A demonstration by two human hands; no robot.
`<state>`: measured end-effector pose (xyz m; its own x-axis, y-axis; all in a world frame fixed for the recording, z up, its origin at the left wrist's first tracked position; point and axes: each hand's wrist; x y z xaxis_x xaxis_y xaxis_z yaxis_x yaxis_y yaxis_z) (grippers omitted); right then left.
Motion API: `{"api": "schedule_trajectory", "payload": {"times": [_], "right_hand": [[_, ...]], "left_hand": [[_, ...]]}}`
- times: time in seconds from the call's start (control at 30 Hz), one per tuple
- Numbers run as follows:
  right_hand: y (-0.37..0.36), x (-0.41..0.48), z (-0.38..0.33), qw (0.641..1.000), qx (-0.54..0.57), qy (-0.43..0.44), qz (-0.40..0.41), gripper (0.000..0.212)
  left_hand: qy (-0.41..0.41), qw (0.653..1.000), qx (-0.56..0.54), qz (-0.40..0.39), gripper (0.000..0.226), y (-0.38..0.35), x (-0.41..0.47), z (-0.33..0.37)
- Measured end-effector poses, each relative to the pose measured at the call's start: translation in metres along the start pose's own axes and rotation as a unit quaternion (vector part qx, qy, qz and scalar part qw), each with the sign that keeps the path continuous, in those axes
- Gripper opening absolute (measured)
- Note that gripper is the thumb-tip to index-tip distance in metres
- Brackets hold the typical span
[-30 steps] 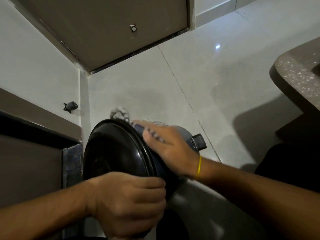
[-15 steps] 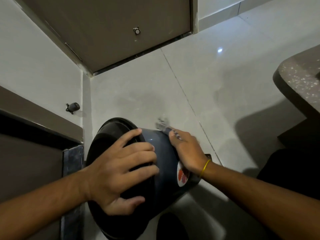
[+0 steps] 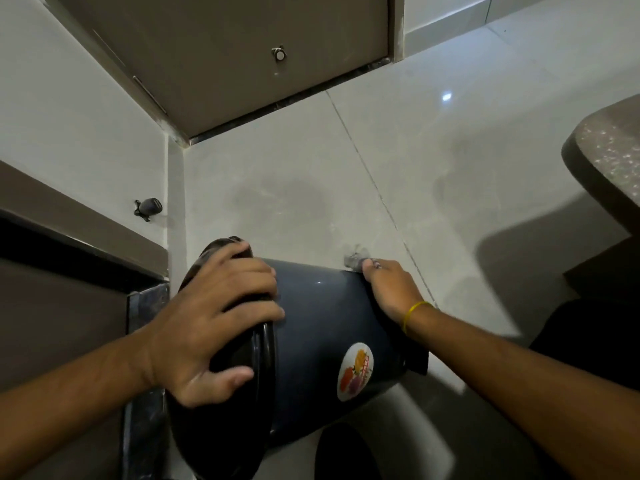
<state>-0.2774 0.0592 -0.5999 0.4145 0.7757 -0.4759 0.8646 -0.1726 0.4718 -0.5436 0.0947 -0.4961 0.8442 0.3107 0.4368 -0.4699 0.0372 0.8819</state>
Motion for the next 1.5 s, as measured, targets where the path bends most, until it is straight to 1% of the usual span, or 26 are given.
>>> {"api": "schedule_trajectory", "payload": {"times": [0.07,0.13,0.2,0.27,0.3,0.37,0.4,0.47,0.53,0.57,0.63,0.7,0.73,0.8,0.87,0.93,1.0,1.03,1.1,1.2,1.23,1.27,1.3,1.37,1.47,1.5], "right_hand": [[-0.007,-0.013,-0.020,0.997,-0.016,0.078,-0.019,0.047],[-0.020,-0.035,-0.034,0.977,0.064,0.201,-0.043,0.045],[-0.024,-0.061,-0.037,0.940,0.151,0.294,-0.083,0.048],[-0.015,-0.071,-0.022,0.919,0.170,0.337,-0.112,0.048],[-0.010,-0.071,-0.010,0.916,0.168,0.345,-0.114,0.047],[-0.002,-0.065,0.015,0.936,0.134,0.315,-0.078,0.045],[0.001,-0.059,0.023,0.954,0.102,0.277,-0.045,0.044],[0.000,-0.046,0.026,0.987,0.025,0.159,0.003,0.042],[-0.006,-0.031,0.018,0.998,-0.024,0.054,0.006,0.041],[-0.008,-0.026,0.012,0.999,-0.026,0.037,-0.001,0.042],[-0.011,-0.024,-0.003,0.998,-0.012,0.051,-0.017,0.045],[-0.016,-0.030,-0.017,0.995,0.020,0.098,-0.024,0.045],[-0.018,-0.036,-0.024,0.990,0.040,0.130,-0.026,0.045],[-0.022,-0.053,-0.032,0.973,0.092,0.210,-0.038,0.044],[-0.024,-0.067,-0.031,0.948,0.133,0.281,-0.073,0.045],[-0.020,-0.072,-0.020,0.929,0.132,0.326,-0.116,0.046],[-0.012,-0.068,-0.002,0.922,0.113,0.345,-0.135,0.045],[-0.008,-0.064,0.007,0.927,0.105,0.336,-0.131,0.044],[-0.001,-0.049,0.019,0.954,0.083,0.271,-0.099,0.043],[0.004,-0.019,0.020,0.987,-0.056,0.124,-0.082,0.045],[0.005,-0.012,0.015,0.991,-0.064,0.073,-0.088,0.046],[0.004,-0.009,0.009,0.993,-0.052,0.047,-0.092,0.046],[0.003,-0.011,0.002,0.994,-0.038,0.054,-0.093,0.046],[0.000,-0.025,-0.013,0.988,-0.015,0.119,-0.096,0.046],[0.002,-0.056,-0.022,0.957,0.064,0.249,-0.132,0.038],[0.007,-0.063,-0.019,0.946,0.099,0.267,-0.153,0.036]], "left_hand": [[-0.024,1.000,-0.003,0.000,0.058,-0.004,-0.001,0.003],[-0.044,0.999,-0.007,-0.005,0.058,-0.007,0.000,0.002],[-0.061,0.998,-0.010,-0.005,0.057,-0.006,-0.001,0.002],[-0.080,0.997,-0.011,-0.007,0.059,-0.004,-0.005,0.006],[-0.095,0.995,-0.010,-0.011,0.061,-0.004,-0.007,0.009],[-0.127,0.992,-0.008,-0.018,0.064,-0.002,-0.012,0.015],[-0.141,0.990,-0.011,-0.020,0.065,-0.003,-0.014,0.017],[-0.161,0.986,-0.022,-0.024,0.067,-0.001,-0.015,0.018],[-0.157,0.987,-0.033,-0.032,0.070,0.001,-0.010,0.010],[-0.134,0.990,-0.035,-0.036,0.072,0.003,-0.007,0.003],[-0.043,0.998,-0.025,-0.040,0.079,0.008,0.003,-0.015],[0.043,0.998,-0.027,-0.032,0.083,0.012,0.012,-0.028],[0.064,0.997,-0.039,-0.030,0.081,0.012,0.015,-0.032],[0.069,0.996,-0.053,-0.037,0.078,0.011,0.015,-0.031],[0.040,0.996,-0.054,-0.058,0.078,0.009,0.014,-0.025],[0.006,0.995,-0.047,-0.087,0.078,0.008,0.014,-0.018],[-0.024,0.993,-0.044,-0.105,0.076,0.009,0.014,-0.013],[-0.036,0.992,-0.044,-0.115,0.074,0.010,0.016,-0.011],[-0.059,0.988,-0.041,-0.134,0.069,0.015,0.020,-0.007],[-0.115,0.981,-0.025,-0.152,0.064,0.018,0.030,-0.002],[-0.137,0.977,-0.027,-0.159,0.061,0.017,0.035,0.000],[-0.159,0.973,-0.030,-0.164,0.057,0.015,0.040,0.004],[-0.183,0.968,-0.033,-0.168,0.052,0.012,0.046,0.008],[-0.225,0.958,-0.038,-0.174,0.048,0.006,0.061,0.019],[-0.267,0.948,-0.057,-0.164,0.038,-0.003,0.070,0.038],[-0.280,0.946,-0.058,-0.152,0.031,-0.005,0.067,0.045]]}}
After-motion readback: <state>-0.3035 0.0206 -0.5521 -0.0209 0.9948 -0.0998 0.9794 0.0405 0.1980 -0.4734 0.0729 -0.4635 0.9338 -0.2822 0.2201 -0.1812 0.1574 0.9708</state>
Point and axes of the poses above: each hand's wrist, its own x-axis towards the middle knuckle, its own y-axis out of the back of the hand, z = x × y, and after that the axes turned 14 degrees about z, right-handed
